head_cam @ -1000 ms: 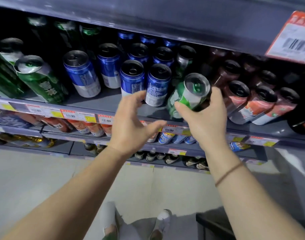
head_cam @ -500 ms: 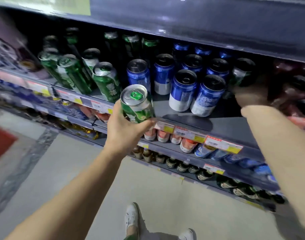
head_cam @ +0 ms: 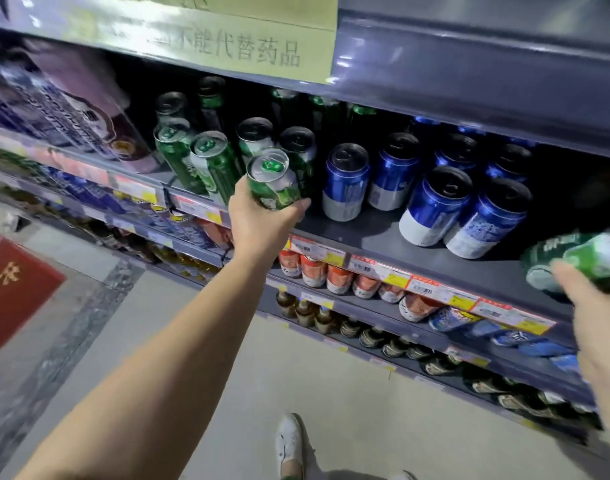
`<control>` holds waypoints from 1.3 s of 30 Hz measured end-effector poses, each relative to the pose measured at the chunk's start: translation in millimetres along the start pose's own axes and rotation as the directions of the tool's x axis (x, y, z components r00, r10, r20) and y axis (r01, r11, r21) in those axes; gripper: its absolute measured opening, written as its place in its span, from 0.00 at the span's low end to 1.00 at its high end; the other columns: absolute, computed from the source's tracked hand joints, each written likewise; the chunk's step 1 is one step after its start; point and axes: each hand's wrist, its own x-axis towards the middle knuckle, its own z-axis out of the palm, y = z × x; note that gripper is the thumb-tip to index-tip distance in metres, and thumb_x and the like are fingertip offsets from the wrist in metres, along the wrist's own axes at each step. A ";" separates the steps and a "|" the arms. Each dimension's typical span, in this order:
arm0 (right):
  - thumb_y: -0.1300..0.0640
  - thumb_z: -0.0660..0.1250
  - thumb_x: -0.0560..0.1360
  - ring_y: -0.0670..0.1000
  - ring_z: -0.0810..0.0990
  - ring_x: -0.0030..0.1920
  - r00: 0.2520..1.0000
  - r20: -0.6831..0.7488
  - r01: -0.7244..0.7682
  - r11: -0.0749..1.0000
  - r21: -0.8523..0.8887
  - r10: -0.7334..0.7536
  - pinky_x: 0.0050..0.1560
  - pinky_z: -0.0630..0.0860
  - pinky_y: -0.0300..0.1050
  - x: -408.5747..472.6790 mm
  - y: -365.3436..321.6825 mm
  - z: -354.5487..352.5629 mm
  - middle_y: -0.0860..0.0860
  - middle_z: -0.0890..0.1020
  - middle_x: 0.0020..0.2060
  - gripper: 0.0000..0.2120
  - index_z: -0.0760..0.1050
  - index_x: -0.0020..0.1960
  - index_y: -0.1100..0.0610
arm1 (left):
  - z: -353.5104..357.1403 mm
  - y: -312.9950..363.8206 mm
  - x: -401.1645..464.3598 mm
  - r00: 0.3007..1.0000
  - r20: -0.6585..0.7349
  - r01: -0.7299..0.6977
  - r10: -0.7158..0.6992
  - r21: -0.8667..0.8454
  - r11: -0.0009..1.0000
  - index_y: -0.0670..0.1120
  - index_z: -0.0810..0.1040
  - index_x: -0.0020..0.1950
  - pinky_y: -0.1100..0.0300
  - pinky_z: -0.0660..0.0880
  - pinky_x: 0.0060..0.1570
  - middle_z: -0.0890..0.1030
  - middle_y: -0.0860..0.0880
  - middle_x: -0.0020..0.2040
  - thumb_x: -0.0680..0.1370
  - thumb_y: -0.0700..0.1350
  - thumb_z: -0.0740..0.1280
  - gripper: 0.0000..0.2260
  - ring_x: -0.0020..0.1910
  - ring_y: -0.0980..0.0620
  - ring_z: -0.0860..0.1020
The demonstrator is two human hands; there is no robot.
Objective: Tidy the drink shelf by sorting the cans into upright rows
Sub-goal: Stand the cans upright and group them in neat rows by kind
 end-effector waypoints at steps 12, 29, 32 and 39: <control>0.49 0.80 0.60 0.42 0.77 0.54 0.868 0.404 0.313 0.950 0.007 -0.289 0.50 0.71 0.34 -184.9 -127.6 120.5 0.39 0.79 0.52 0.30 0.70 0.58 0.43 | 7.7 -5.4 48.6 0.994 -0.064 0.096 -0.084 0.214 0.972 0.46 0.69 0.65 0.61 0.68 0.48 0.72 0.47 0.58 0.66 0.51 0.79 0.33 0.50 0.50 0.73; 0.48 0.70 0.73 0.58 0.78 0.53 0.879 0.423 0.336 0.915 -0.222 -0.220 0.42 0.76 0.50 -174.0 -171.6 243.5 0.54 0.78 0.55 0.21 0.66 0.58 0.56 | -27.2 -18.0 18.5 0.970 0.242 -0.006 0.011 -0.022 1.000 0.52 0.78 0.51 0.58 0.77 0.50 0.80 0.58 0.46 0.77 0.39 0.64 0.08 0.45 0.59 0.78; 0.50 0.68 0.74 0.57 0.73 0.65 0.864 0.467 0.312 0.929 -0.199 -0.190 0.55 0.75 0.52 -174.6 -163.4 234.3 0.54 0.71 0.69 0.33 0.58 0.74 0.53 | -19.1 -13.8 12.4 0.975 0.220 -0.011 0.021 -0.048 0.999 0.52 0.77 0.50 0.59 0.76 0.50 0.79 0.57 0.44 0.75 0.37 0.63 0.11 0.44 0.57 0.78; 0.56 0.66 0.75 0.46 0.71 0.64 0.884 0.438 0.230 0.967 -0.105 -0.163 0.52 0.67 0.39 -153.6 -123.3 157.3 0.44 0.66 0.72 0.34 0.55 0.76 0.44 | 15.1 13.0 -16.5 0.947 0.260 -0.165 0.190 -0.114 0.980 0.45 0.76 0.58 0.77 0.70 0.45 0.79 0.56 0.47 0.77 0.37 0.64 0.11 0.41 0.69 0.76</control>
